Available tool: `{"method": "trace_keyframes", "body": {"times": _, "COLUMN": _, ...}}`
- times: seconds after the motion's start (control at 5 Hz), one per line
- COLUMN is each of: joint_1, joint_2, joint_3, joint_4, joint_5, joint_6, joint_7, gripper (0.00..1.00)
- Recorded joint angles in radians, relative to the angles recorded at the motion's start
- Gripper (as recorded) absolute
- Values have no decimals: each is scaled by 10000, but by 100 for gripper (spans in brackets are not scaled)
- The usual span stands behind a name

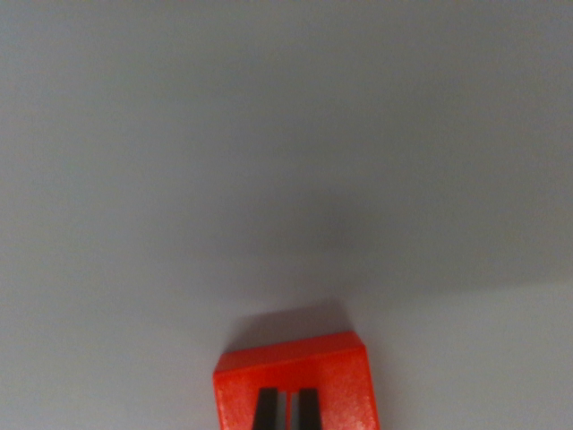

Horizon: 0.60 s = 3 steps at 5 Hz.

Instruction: Reach red block

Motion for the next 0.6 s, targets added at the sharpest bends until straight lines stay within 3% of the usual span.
{"method": "trace_keyframes", "body": {"times": 0.6, "joint_1": -18, "joint_2": 43, "joint_3": -15, "joint_4": -71, "joint_5": 0, "joint_6": -110, "joint_7": -5, "gripper": 0}}
